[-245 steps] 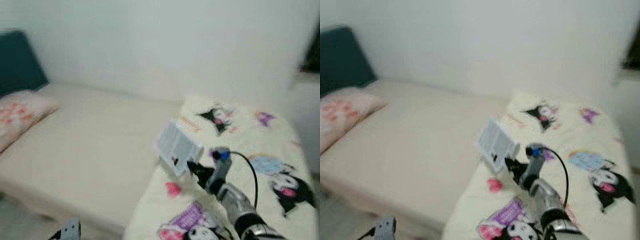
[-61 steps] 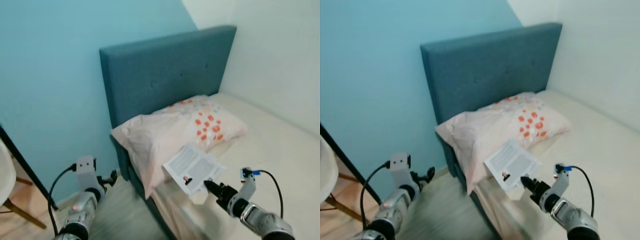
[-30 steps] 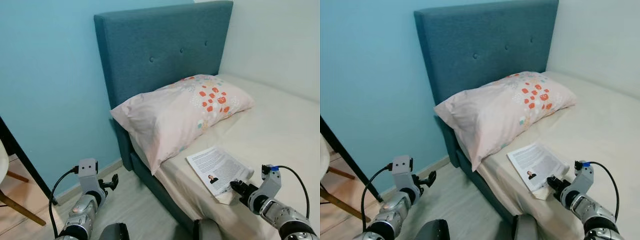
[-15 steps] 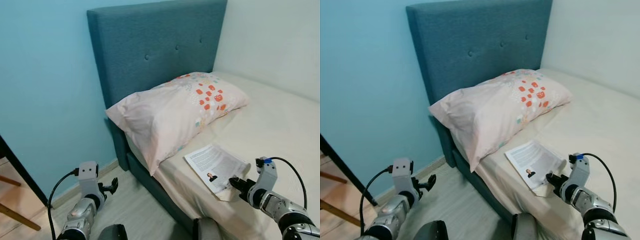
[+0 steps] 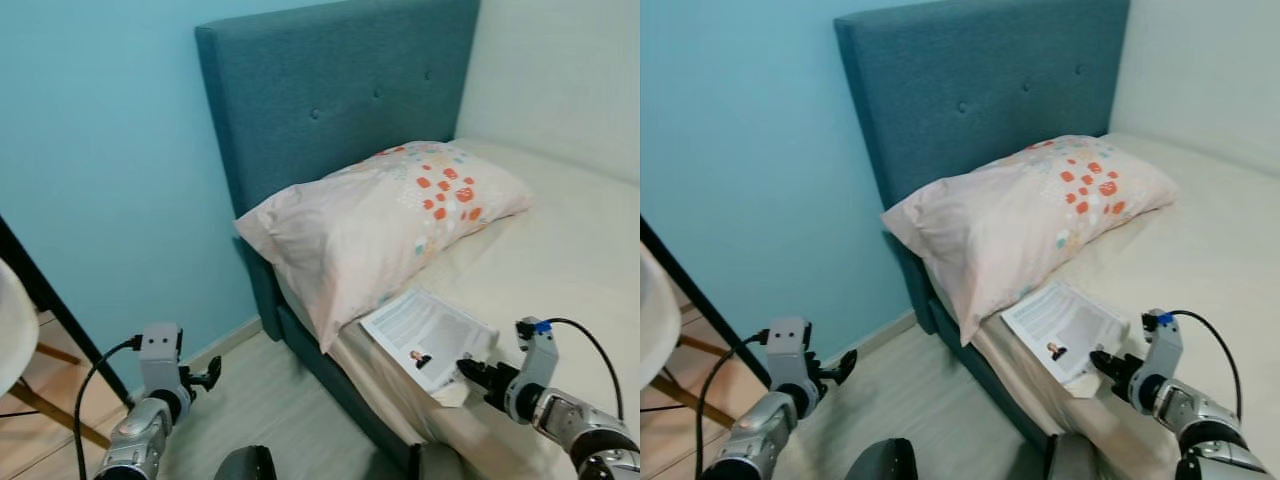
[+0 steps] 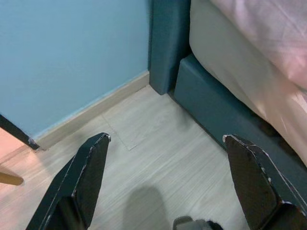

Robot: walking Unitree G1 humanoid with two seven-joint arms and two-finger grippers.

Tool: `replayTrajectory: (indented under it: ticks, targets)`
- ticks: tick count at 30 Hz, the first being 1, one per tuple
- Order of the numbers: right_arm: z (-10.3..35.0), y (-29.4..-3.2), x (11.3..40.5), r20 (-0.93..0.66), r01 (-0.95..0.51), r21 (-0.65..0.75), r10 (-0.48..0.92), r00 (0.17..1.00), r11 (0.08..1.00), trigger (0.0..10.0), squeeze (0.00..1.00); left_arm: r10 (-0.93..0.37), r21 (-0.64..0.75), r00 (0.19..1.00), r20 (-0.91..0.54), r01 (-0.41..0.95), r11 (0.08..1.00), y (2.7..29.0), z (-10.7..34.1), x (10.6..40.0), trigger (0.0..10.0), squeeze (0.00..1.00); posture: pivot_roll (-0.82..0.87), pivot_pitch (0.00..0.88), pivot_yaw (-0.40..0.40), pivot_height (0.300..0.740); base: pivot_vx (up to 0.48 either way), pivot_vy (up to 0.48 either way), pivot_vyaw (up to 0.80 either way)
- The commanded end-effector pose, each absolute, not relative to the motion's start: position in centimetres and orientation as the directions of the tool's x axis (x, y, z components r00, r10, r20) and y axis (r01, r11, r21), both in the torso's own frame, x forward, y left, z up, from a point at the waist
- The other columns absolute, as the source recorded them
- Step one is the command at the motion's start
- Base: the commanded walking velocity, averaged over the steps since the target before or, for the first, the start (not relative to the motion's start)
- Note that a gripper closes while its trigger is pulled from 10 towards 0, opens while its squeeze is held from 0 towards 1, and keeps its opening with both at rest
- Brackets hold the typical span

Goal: Clean up the room

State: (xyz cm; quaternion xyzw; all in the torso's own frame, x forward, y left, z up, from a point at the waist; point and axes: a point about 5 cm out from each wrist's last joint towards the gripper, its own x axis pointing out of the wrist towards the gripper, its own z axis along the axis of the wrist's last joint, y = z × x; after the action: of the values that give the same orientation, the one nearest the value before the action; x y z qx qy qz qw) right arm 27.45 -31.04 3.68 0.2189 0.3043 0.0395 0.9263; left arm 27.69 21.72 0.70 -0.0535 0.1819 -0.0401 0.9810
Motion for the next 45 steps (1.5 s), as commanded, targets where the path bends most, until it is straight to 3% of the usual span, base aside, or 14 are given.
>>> replayTrajectory:
  ticks: [1, 14, 18, 19, 22, 23, 24, 25, 35, 40, 41, 42, 45]
  targets:
    - [4.3, -32.8, 27.1, -0.566, 0.104, 0.344, 0.117, 0.816, 0.933, 10.0, 0.0, -0.1, -0.097, 0.924, -0.368, 0.069, 0.993, 22.6, 0.7, 27.2, 10.0, 0.0, 0.14, 0.015, 0.125, 0.528, 0.0, 0.0, 0.0]
    - [6.8, -34.3, 28.0, -0.555, -0.004, 0.244, 0.143, 0.82, 0.97, 10.0, 0.0, -0.115, -0.066, 0.922, -0.37, 0.098, 0.993, 23.9, 1.5, 26.1, 10.0, 0.0, 0.17, 0.077, 0.152, 0.528, 0.0, 0.0, 0.0]
    - [7.6, -33.5, 28.7, -0.523, -0.117, 0.28, 0.253, 0.814, 0.953, 10.0, 0.0, -0.115, -0.059, 0.92, -0.375, 0.1, 0.993, 24.1, 1.7, 25.8, 10.0, 0.0, 0.17, 0.088, 0.15, 0.528, 0.0, 0.0, 0.0]
    - [7.5, -33.3, 28.7, -0.528, -0.141, 0.282, 0.276, 0.803, 0.949, 10.0, 0.36, -0.115, -0.058, 0.919, -0.377, 0.1, 0.993, 24.2, 1.7, 25.7, 10.0, 0.0, 0.18, 0.088, 0.15, 0.528, 0.0, 0.0, 0.0]
    - [7.5, -33.3, 28.7, -0.528, -0.141, 0.282, 0.276, 0.803, 0.949, 10.0, 0.36, -0.115, -0.058, 0.919, -0.377, 0.1, 0.993, 24.2, 1.7, 25.7, 10.0, 0.0, 0.18, 0.088, 0.15, 0.528, 0.0, 0.0, 0.0]
    - [7.4, -33.1, 28.7, -0.536, -0.151, 0.28, 0.285, 0.795, 0.948, 10.0, 0.82, -0.114, -0.056, 0.918, -0.379, 0.1, 0.993, 24.2, 1.7, 25.6, 10.0, 0.0, 0.18, 0.087, 0.149, 0.528, 0.0, 0.0, 0.0]
    - [7.4, -33.1, 28.7, -0.54, -0.15, 0.279, 0.284, 0.792, 0.949, 10.0, 0.82, -0.113, -0.055, 0.918, -0.381, 0.1, 0.993, 24.2, 1.7, 25.5, 10.0, 0.0, 0.18, 0.086, 0.146, 0.528, 0.0, 0.0, 0.0]
    - [7.4, -33.2, 28.7, -0.542, -0.143, 0.276, 0.277, 0.793, 0.95, 10.0, 1.0, -0.111, -0.055, 0.917, -0.383, 0.097, 0.994, 24.2, 1.7, 25.4, 10.0, 0.0, 0.18, 0.083, 0.144, 0.528, 0.0, 0.0, 0.0]
    - [8.4, -36.4, 28.0, -0.59, 0.032, 0.079, 0.021, 0.807, 0.996, 10.0, 1.0, -0.109, -0.067, 0.914, -0.391, 0.09, 0.994, 23.7, 1.8, 25.6, 10.0, 0.0, 0.15, 0.06, 0.129, 0.528, 0.0, 0.0, 0.0]
    - [9.5, -39.1, 26.6, -0.645, 0.128, -0.039, -0.123, 0.754, 0.991, 10.0, 1.0, -0.12, -0.095, 0.915, -0.384, 0.09, 0.991, 22.7, 1.7, 26.1, 10.0, 0.0, 0.12, 0.033, 0.111, 0.528, 0.0, 0.0, 0.0]
    - [10.0, -39.9, 26.3, -0.659, 0.145, -0.059, -0.148, 0.738, 0.988, 10.0, 0.96, -0.124, -0.107, 0.916, -0.381, 0.089, 0.99, 22.3, 1.6, 26.4, 10.0, 0.0, 0.1, 0.02, 0.104, 0.528, 0.0, 0.0, 0.0]
    - [10.4, -40.3, 26.1, -0.666, 0.153, -0.068, -0.159, 0.729, 0.986, 10.0, 0.0, -0.126, -0.114, 0.917, -0.378, 0.089, 0.989, 22.1, 1.6, 26.5, 10.0, 0.0, 0.1, 0.02, 0.104, 0.528, 0.0, 0.0, 0.0]
    - [10.9, -40.5, 26.2, -0.652, 0.162, -0.044, -0.152, 0.743, 0.986, 10.0, 0.0, -0.124, -0.122, 0.917, -0.378, 0.084, 0.989, 21.9, 1.5, 26.7, 10.0, 0.0, 0.08, 0.001, 0.094, 0.528, 0.0, 0.0, 0.0]
